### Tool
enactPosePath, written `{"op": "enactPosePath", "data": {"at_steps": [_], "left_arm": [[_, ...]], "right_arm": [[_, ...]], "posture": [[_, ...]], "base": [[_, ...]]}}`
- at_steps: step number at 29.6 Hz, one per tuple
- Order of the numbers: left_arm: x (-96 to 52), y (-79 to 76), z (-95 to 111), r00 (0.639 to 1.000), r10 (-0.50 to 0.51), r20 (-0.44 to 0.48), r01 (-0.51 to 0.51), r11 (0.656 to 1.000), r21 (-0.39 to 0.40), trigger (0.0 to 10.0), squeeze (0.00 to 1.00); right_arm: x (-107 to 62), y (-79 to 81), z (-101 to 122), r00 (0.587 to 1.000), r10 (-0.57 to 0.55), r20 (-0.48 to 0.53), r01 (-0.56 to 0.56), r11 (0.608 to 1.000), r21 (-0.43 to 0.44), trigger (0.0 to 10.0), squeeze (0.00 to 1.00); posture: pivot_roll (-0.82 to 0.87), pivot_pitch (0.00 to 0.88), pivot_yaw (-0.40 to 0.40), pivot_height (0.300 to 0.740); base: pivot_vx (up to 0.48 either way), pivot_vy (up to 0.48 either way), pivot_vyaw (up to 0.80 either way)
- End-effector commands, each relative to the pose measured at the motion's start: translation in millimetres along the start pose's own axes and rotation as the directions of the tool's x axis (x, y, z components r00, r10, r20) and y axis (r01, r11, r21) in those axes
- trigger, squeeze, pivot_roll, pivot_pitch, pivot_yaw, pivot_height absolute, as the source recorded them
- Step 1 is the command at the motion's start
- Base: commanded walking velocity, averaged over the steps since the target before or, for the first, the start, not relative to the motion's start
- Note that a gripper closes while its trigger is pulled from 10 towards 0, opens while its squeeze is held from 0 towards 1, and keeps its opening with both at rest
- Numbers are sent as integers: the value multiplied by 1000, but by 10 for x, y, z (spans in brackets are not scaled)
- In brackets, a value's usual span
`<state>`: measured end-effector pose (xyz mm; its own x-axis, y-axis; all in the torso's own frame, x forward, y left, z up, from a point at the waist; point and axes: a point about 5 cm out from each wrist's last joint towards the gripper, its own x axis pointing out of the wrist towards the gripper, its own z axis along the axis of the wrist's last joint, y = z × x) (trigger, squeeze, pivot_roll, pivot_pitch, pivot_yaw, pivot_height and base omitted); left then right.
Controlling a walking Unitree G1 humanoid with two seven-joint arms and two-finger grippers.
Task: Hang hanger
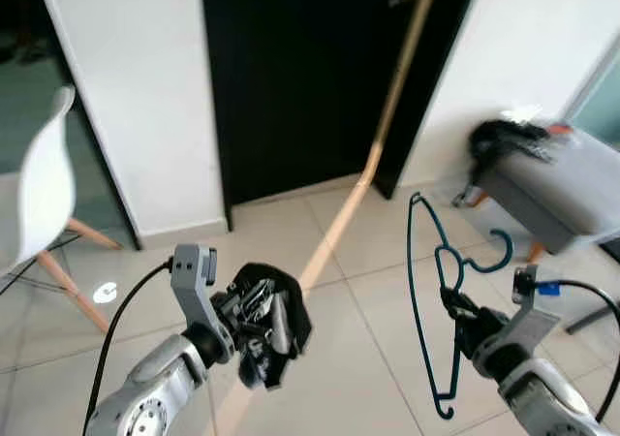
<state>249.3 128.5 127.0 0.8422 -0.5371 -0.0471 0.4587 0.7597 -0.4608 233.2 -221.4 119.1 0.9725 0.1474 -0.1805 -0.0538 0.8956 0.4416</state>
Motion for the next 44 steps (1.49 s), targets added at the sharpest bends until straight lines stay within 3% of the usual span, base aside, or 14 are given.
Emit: {"op": "enactPosePath", "data": {"at_steps": [1,18,21,23,24,25,26,28,30,33,37,39,44], "left_arm": [[-2,5,-36,1000,-9,-16,8,1000,-28,10000,0],[22,64,1,999,-12,-30,10,998,-55,10000,0],[105,109,30,993,60,-106,-56,998,34,10000,0],[145,120,57,990,81,-117,-74,995,63,10000,0],[213,170,120,983,141,-113,-129,986,104,10000,0],[213,170,120,983,141,-113,-129,986,104,10000,0],[329,232,256,975,209,-78,-200,974,110,10000,0],[329,232,256,975,209,-78,-200,974,110,10000,0],[440,263,372,965,251,-76,-245,966,77,10000,0],[555,313,549,943,324,-73,-327,944,-47,10000,0],[603,345,633,927,365,-86,-372,925,-79,10000,0],[679,415,821,897,430,-105,-439,895,-81,10000,0],[735,443,1084,889,453,-67,-458,877,-144,10000,0]], "right_arm": [[-3,-28,-28,1000,-7,-21,7,1000,13,10000,0],[16,-5,-12,1000,17,-19,-17,999,30,10000,0],[10,5,-3,999,36,-23,-36,999,25,10000,0],[8,7,1,999,41,-23,-40,999,24,10000,0],[5,11,12,999,45,-22,-45,999,13,10000,0],[5,11,12,999,45,-22,-45,999,13,10000,0],[-3,38,29,998,63,-18,-63,998,-8,10000,0],[-3,38,29,998,63,-18,-63,998,-8,10000,0],[-24,81,68,995,100,-3,-100,994,-33,10000,0],[-83,116,118,987,162,-17,-163,983,-82,10000,0],[-136,132,148,978,204,-35,-207,972,-109,10000,0],[-276,131,223,955,283,-88,-295,938,-180,10000,0],[-431,140,298,920,359,-154,-386,898,-213,10000,0]], "posture": [[13,128,-64,740],[3,127,-53,740],[-16,119,-50,740],[-17,118,-50,740],[-20,117,-49,740],[-20,117,-49,740],[-26,113,-44,740],[-26,113,-44,740],[-32,111,-37,740],[-44,104,-23,740],[-46,101,-20,740],[-56,100,-15,740],[-57,98,-13,740]], "base": [[0,0,-800],[0,0,-800],[0,0,-800],[0,0,-800],[0,0,-800],[0,0,-800],[0,0,-800],[0,0,-800],[0,0,-800],[0,0,0],[0,0,0],[0,0,0],[0,0,0]]}}
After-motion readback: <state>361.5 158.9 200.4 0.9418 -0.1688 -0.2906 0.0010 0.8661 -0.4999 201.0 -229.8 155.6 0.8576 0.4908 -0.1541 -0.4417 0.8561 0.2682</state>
